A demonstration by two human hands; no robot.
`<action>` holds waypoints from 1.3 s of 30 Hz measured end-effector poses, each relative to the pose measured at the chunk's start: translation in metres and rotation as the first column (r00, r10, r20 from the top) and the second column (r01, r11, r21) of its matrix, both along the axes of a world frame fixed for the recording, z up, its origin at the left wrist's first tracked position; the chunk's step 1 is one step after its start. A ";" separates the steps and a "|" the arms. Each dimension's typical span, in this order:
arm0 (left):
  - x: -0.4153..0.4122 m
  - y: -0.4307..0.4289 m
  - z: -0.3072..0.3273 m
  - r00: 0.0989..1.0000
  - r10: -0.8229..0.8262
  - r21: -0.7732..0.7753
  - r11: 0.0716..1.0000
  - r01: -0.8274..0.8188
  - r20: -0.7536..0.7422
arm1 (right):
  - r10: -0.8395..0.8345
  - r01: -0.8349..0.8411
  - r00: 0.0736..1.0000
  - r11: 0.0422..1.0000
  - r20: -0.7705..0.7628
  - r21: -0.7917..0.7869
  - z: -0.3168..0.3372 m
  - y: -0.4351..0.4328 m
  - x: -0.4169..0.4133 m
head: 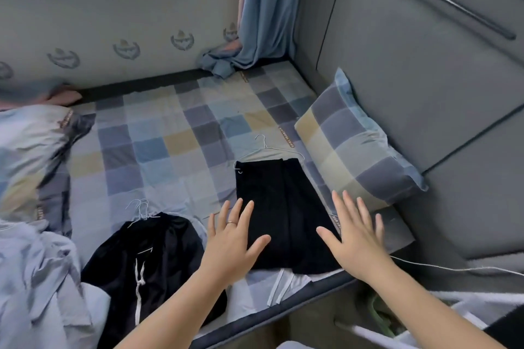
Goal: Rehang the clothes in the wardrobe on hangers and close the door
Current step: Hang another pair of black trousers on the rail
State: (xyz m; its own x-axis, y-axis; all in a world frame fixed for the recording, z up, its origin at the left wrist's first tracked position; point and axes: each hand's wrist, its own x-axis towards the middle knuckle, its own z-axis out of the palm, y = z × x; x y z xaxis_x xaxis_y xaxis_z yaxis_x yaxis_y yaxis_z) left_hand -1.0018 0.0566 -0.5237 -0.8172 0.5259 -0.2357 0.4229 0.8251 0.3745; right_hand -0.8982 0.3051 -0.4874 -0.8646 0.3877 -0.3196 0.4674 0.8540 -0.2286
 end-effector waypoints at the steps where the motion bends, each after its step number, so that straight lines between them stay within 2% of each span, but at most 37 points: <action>1: -0.011 0.008 -0.009 0.999 0.021 -0.008 1.000 -0.021 0.036 | 0.006 -0.005 1.000 1.000 0.022 -0.008 -0.010 0.013 -0.014; 9: -0.100 0.055 -0.122 0.957 0.141 -0.077 0.989 -0.125 0.252 | 0.017 -0.014 0.986 1.000 0.166 -0.020 -0.133 0.094 -0.114; 13: -0.149 0.075 -0.201 0.920 0.193 -0.059 0.981 -0.184 0.341 | 0.004 0.000 0.972 1.000 0.234 -0.020 -0.212 0.122 -0.162; 18: -0.211 0.092 -0.315 0.859 0.270 0.012 0.952 -0.305 0.434 | -0.039 0.043 0.973 0.999 0.227 -0.011 -0.319 0.153 -0.233; 22: -0.256 0.099 -0.402 0.824 0.332 0.018 0.924 -0.382 0.459 | -0.035 0.034 0.967 0.999 0.251 0.007 -0.406 0.170 -0.290; 26: -0.299 0.105 -0.467 0.804 0.377 0.036 0.897 -0.441 0.460 | 0.046 -0.067 0.968 0.995 0.245 0.077 -0.472 0.187 -0.332; 28: -0.320 0.110 -0.487 0.798 0.401 0.085 0.870 -0.486 0.450 | 0.010 -0.027 0.974 0.997 0.226 0.074 -0.494 0.194 -0.349; 31: -0.351 0.122 -0.505 0.781 0.452 0.188 0.801 -0.568 0.432 | -0.123 0.135 0.975 0.989 0.184 -0.054 -0.520 0.201 -0.377; 34: -0.377 0.136 -0.508 0.722 0.470 0.262 0.714 -0.649 0.508 | -0.263 0.283 0.958 0.930 0.115 -0.233 -0.536 0.208 -0.399; 37: -0.399 0.144 -0.500 0.653 0.491 0.256 0.650 -0.716 0.577 | -0.419 0.401 0.907 0.838 0.036 -0.369 -0.534 0.211 -0.414; 39: -0.410 0.145 -0.489 0.564 0.529 0.188 0.602 -0.776 0.635 | -0.539 0.495 0.841 0.728 0.050 -0.475 -0.527 0.215 -0.422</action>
